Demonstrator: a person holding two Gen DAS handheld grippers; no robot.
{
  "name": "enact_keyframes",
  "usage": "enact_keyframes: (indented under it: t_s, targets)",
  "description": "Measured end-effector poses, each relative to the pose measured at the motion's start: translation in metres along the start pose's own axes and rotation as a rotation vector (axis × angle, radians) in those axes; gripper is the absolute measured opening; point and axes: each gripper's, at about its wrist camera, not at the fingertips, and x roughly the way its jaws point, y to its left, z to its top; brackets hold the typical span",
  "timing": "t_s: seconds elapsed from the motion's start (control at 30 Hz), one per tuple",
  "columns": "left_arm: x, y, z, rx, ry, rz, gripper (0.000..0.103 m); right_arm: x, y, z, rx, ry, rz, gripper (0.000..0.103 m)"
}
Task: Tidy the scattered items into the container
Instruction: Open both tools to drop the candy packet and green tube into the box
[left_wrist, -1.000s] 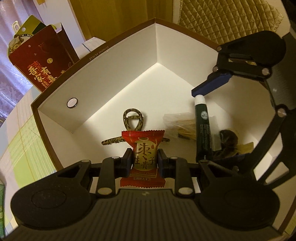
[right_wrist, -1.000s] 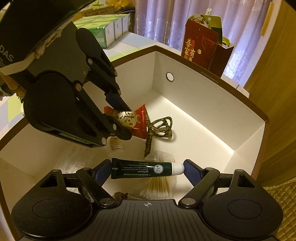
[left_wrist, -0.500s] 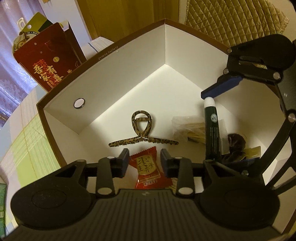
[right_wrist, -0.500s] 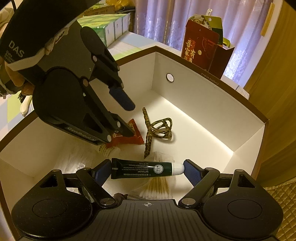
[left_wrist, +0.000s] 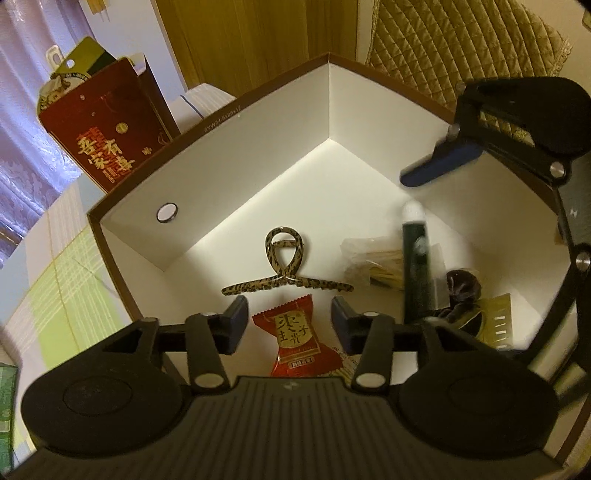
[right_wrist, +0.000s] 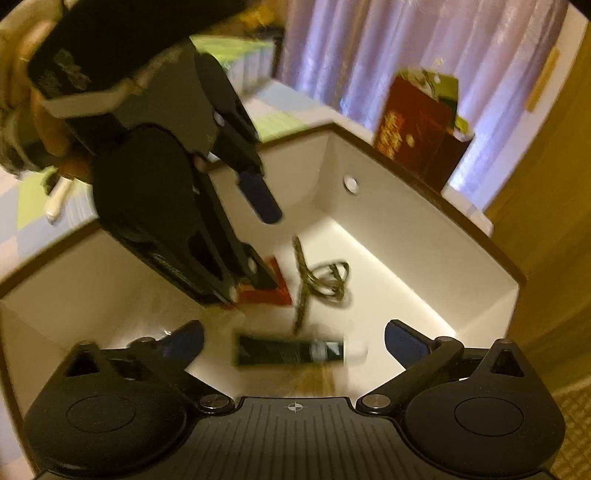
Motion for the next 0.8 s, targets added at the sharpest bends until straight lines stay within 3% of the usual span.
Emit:
enact_keyframes:
  t_s: [0.8]
  targets:
    - [-0.059, -0.017, -0.027, 0.019, -0.093, -0.034, 0.064, -0.049, 0.041, -0.006, 0.087, 0.000, -0.029, 0.103]
